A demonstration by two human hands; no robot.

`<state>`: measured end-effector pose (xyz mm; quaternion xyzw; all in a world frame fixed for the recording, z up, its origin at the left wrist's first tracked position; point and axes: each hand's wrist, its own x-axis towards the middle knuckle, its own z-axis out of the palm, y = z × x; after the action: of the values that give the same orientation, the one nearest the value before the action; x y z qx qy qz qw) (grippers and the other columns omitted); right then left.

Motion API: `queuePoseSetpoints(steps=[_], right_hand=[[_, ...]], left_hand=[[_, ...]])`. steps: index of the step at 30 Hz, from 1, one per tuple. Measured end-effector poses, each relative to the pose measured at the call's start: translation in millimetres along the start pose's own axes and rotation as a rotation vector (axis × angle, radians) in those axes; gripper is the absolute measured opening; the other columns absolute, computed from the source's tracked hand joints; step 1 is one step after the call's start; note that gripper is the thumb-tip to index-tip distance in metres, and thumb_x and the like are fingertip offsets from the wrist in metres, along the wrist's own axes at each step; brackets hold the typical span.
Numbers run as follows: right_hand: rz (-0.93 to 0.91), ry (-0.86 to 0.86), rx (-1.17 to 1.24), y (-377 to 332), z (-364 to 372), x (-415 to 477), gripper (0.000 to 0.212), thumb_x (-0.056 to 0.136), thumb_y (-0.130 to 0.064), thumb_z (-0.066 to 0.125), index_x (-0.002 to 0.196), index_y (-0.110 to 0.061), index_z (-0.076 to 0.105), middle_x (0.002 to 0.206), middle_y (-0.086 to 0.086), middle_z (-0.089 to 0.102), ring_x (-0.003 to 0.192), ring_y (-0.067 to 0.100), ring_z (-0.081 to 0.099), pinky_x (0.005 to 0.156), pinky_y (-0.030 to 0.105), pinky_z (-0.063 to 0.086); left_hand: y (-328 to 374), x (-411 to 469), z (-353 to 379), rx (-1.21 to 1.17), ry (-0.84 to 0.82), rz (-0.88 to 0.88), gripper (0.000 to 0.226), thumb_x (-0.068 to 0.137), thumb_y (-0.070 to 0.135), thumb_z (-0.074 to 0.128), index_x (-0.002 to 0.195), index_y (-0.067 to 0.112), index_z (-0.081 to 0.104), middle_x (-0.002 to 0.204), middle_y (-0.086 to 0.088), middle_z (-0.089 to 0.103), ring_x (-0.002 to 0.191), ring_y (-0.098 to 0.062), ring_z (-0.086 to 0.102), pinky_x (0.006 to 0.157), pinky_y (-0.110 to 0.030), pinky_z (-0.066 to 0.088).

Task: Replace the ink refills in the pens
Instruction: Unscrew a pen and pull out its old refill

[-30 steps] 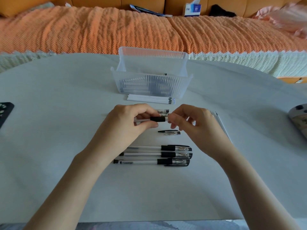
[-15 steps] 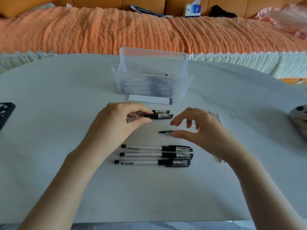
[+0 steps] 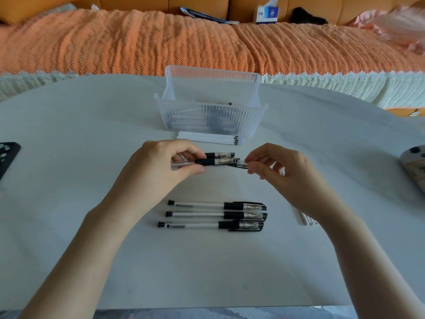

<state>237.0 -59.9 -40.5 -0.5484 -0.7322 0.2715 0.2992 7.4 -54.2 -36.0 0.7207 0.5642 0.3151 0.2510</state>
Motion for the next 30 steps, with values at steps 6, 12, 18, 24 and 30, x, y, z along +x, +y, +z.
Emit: queuePoseSetpoints(steps=[6,12,18,24,30], right_hand=[[-0.001,0.004,0.025,-3,1,-1,0.006,0.086,-0.023,0.062,0.086,-0.029,0.065,0.074,-0.012,0.065,0.068,0.012,0.057,0.062,0.024,0.043],[-0.005,-0.022,0.058,-9,6,-2,0.006,0.085,-0.023,0.065,0.084,-0.029,0.066,0.070,-0.012,0.063,0.063,0.013,0.057,0.064,0.018,0.043],[0.000,-0.004,0.168,-8,9,-2,0.008,0.083,-0.012,0.067,0.083,-0.019,0.068,0.064,-0.015,0.062,0.060,0.003,0.057,0.064,0.012,0.044],[0.007,0.030,0.220,-7,11,0,0.010,0.083,-0.007,0.066,0.082,-0.017,0.068,0.065,-0.010,0.064,0.059,0.005,0.058,0.063,0.016,0.046],[0.019,0.077,0.113,-7,13,0,0.011,0.083,-0.020,0.067,0.094,-0.021,0.067,0.077,-0.012,0.065,0.069,0.004,0.060,0.063,0.013,0.045]], left_hand=[[2,-1,3,-0.002,-0.016,0.018,0.016,0.070,0.030,0.079,0.081,0.037,0.070,0.071,0.023,0.065,0.073,0.008,0.058,0.067,-0.008,0.041],[7,-3,10,-0.031,-0.036,0.048,0.016,0.070,0.030,0.078,0.081,0.038,0.071,0.076,0.024,0.067,0.077,0.004,0.062,0.073,-0.019,0.047],[8,-3,15,-0.081,-0.018,0.067,0.015,0.070,0.022,0.078,0.081,0.030,0.075,0.059,0.029,0.061,0.064,0.008,0.059,0.068,-0.007,0.041],[10,-4,20,-0.083,0.001,0.075,0.014,0.072,0.024,0.077,0.085,0.028,0.075,0.065,0.023,0.063,0.063,0.009,0.058,0.071,-0.015,0.046],[9,-1,11,-0.044,0.014,0.072,0.015,0.072,0.028,0.077,0.084,0.034,0.072,0.078,0.019,0.069,0.078,0.006,0.063,0.077,-0.022,0.050]])
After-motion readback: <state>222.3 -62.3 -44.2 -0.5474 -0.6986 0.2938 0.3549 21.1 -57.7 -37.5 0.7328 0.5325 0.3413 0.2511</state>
